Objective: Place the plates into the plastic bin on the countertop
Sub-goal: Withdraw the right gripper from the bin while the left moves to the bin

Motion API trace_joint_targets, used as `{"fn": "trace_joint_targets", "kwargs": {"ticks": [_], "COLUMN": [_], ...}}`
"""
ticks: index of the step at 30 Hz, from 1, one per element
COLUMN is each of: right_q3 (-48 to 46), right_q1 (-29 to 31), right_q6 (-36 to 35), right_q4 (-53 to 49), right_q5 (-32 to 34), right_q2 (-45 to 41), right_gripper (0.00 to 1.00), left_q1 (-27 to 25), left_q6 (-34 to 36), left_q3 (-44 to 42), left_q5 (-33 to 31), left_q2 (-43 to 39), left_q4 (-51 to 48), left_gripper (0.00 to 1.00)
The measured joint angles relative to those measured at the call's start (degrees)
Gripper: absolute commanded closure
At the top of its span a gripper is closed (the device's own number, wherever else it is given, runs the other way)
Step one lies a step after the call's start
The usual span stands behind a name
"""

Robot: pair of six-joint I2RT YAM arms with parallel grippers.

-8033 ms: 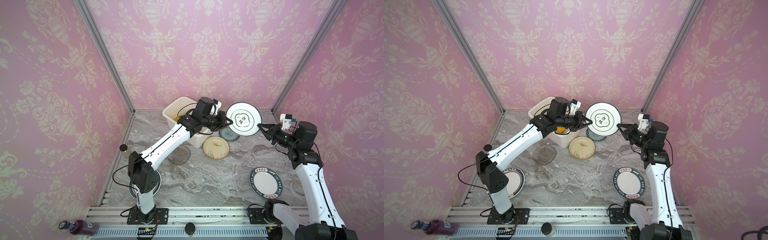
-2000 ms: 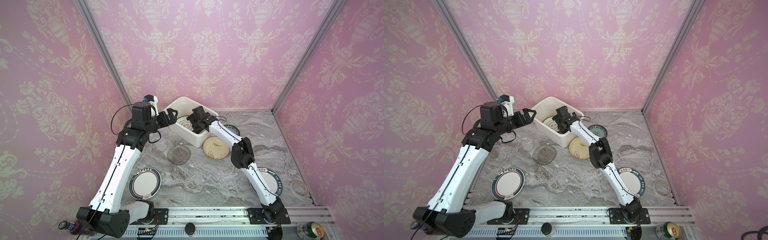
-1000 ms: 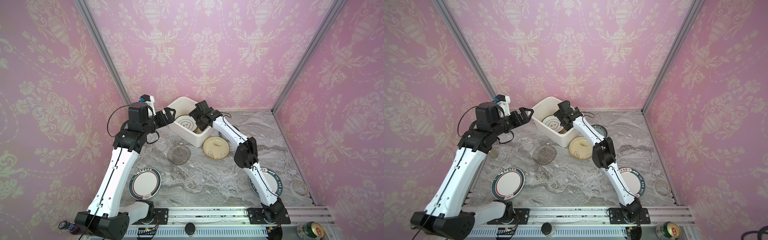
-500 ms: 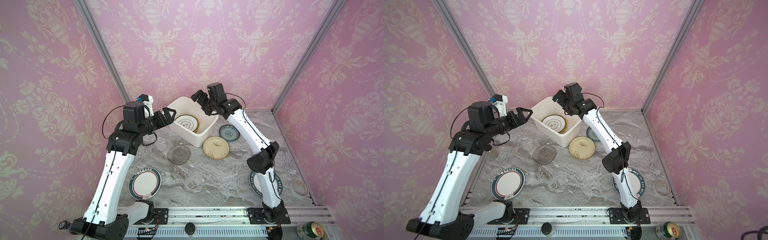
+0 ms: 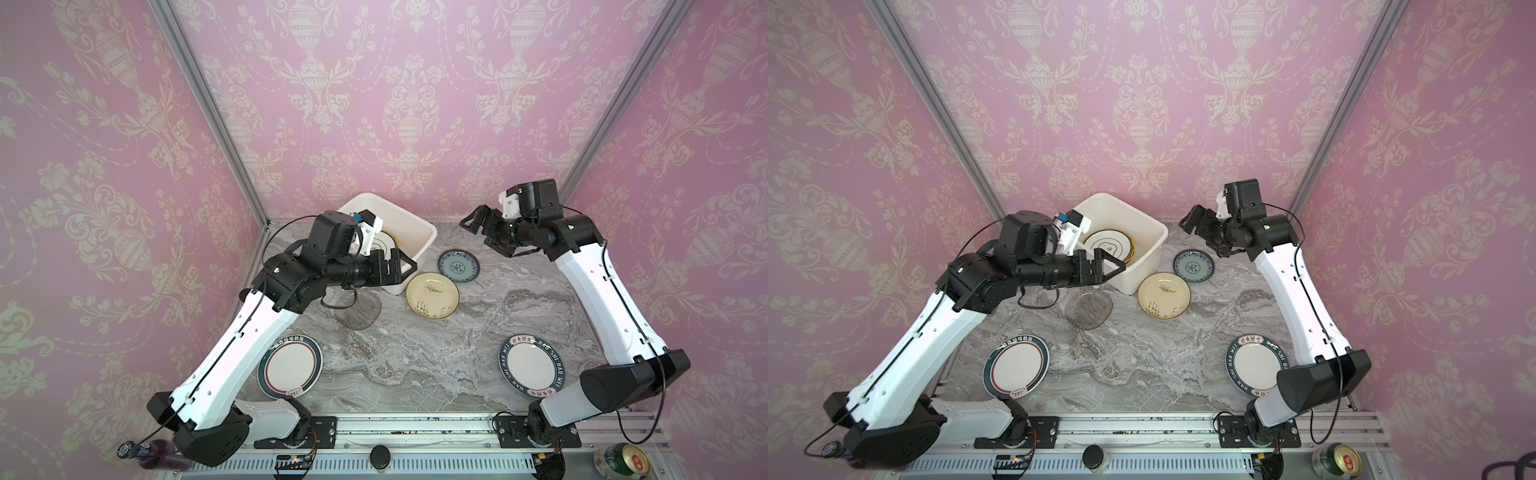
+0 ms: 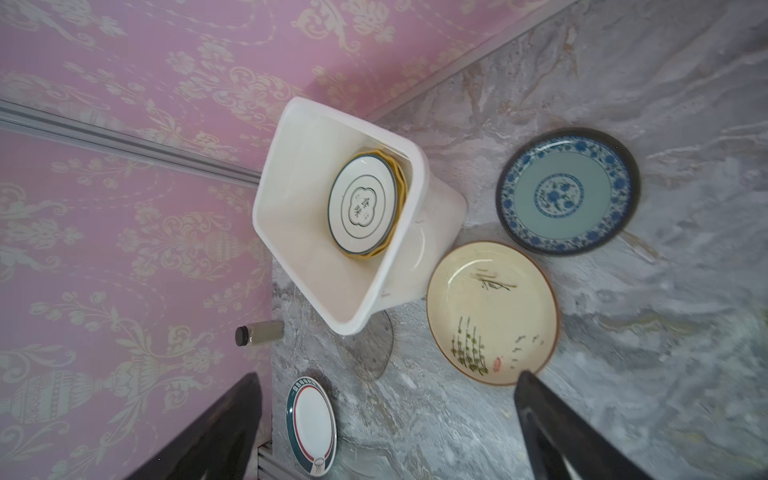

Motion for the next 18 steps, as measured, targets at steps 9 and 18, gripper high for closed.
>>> {"fn": "trace_joint_targets", "kwargs": {"ticks": [9,18], "right_q3": [-23.7,-44.8], "right_q1": [-18.6,-28.6], "right_q6": [-7.0,-7.7], "right_q4": [-10.0,-13.8], "right_q5": [2.0,8.6], "right_q2": [-20.8,-32.7], "right_gripper": [0.0,0.0], "left_q1": [-13.0,-17.2], "left_q6": [-2.5,-3.2], "left_q3": [-1.2,-6.1], "left_q5": [-1.6,3.3], "left_q2": [7.1,20.2], "left_q4": [3.0,12.3], "left_gripper": [0.01,0.02]}}
